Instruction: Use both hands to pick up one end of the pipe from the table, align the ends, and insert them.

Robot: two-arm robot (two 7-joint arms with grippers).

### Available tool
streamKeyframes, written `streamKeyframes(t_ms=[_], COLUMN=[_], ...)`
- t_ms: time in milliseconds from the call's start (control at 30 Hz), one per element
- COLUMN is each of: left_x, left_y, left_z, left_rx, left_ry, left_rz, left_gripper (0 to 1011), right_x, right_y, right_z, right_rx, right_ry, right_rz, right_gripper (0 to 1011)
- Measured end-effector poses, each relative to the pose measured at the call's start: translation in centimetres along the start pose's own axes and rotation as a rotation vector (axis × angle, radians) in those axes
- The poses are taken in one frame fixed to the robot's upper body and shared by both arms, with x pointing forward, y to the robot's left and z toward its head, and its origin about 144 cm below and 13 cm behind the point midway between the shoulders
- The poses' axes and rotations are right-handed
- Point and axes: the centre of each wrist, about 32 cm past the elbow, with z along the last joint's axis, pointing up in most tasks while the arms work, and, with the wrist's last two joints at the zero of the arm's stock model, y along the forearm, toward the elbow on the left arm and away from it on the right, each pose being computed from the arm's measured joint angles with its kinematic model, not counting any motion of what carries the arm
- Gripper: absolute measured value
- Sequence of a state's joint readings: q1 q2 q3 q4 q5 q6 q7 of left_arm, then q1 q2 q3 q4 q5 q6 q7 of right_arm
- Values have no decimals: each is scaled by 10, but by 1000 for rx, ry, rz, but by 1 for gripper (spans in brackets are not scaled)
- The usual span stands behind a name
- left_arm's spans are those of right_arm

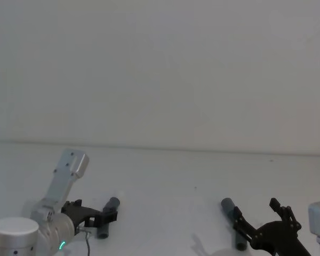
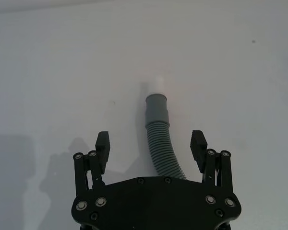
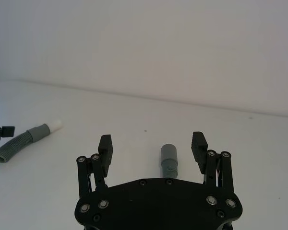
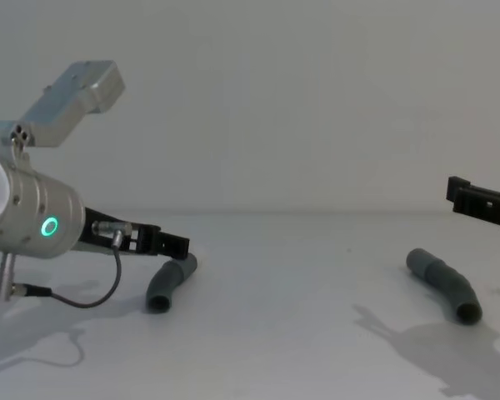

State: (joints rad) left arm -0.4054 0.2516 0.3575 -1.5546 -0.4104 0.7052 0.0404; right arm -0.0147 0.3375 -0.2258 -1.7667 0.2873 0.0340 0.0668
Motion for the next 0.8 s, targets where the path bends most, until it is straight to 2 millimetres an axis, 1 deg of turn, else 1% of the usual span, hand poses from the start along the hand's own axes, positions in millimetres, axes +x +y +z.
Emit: streamKeyframes(t_ms=[467,800], left_x=[2,1], left_y=[-16,-25], left_z=[14,18], left_rx=[58,85], left_ry=[-29,-47], left_rz=[-35,-43], left_gripper=[1001,1001], right_x=[0,0], right_y=[0,0], right_z=[0,0], right_rx=[0,0], right_ry=[0,0], right_rz=[0,0], right_gripper=[1000,1000])
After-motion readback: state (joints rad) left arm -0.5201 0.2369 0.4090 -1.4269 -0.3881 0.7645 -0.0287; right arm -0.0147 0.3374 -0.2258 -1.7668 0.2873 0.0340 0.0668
